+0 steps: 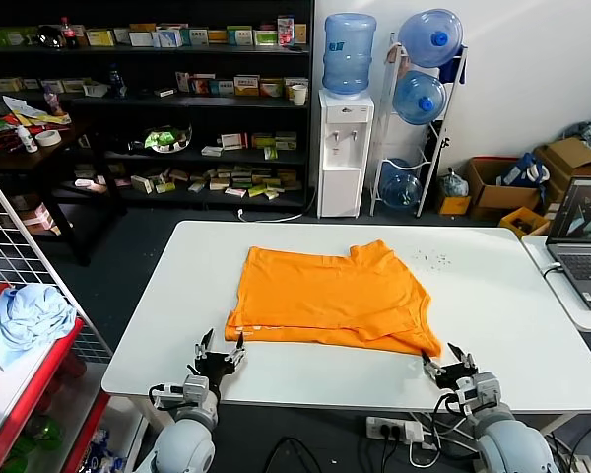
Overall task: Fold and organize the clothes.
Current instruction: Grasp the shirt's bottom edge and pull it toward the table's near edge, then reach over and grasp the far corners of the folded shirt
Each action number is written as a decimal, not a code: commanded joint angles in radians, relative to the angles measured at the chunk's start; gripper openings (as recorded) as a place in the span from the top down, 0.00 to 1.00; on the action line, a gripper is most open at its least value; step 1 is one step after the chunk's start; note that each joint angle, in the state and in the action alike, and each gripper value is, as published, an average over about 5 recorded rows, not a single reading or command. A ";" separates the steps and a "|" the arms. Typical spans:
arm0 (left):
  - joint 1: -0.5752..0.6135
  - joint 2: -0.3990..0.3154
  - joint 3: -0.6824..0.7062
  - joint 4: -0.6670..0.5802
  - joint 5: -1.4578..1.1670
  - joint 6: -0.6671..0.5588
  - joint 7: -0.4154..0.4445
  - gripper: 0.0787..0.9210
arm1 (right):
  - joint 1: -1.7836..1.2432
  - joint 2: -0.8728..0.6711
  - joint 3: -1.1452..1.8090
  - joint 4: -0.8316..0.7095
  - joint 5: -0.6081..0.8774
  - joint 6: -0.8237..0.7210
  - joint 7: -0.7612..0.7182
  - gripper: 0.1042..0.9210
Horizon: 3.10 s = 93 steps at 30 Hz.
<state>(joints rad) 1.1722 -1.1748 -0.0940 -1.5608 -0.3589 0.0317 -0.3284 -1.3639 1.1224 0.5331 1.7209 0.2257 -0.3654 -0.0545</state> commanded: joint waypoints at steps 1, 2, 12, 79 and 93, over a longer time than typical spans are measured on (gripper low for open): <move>0.009 -0.002 -0.002 0.000 -0.020 -0.002 0.002 0.37 | -0.002 -0.002 0.002 -0.012 -0.002 -0.009 0.000 0.53; 0.009 -0.002 -0.002 0.000 -0.020 -0.004 0.003 0.40 | -0.003 -0.002 0.002 -0.011 -0.002 -0.010 0.000 0.56; 0.012 0.004 0.001 0.000 -0.012 -0.030 0.008 0.74 | -0.011 -0.004 0.005 -0.007 0.000 -0.015 0.004 0.91; -0.443 0.002 0.085 0.183 -0.130 0.212 0.155 0.12 | 0.492 -0.195 -0.110 -0.167 0.414 -0.239 -0.042 0.12; -0.604 -0.134 0.076 0.491 -0.100 0.239 0.184 0.12 | 0.716 -0.019 -0.220 -0.513 0.257 -0.123 -0.176 0.12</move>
<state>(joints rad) 0.7039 -1.2352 -0.0329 -1.2870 -0.4689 0.2440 -0.1573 -0.7945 1.0373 0.3672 1.3937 0.5168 -0.5230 -0.1763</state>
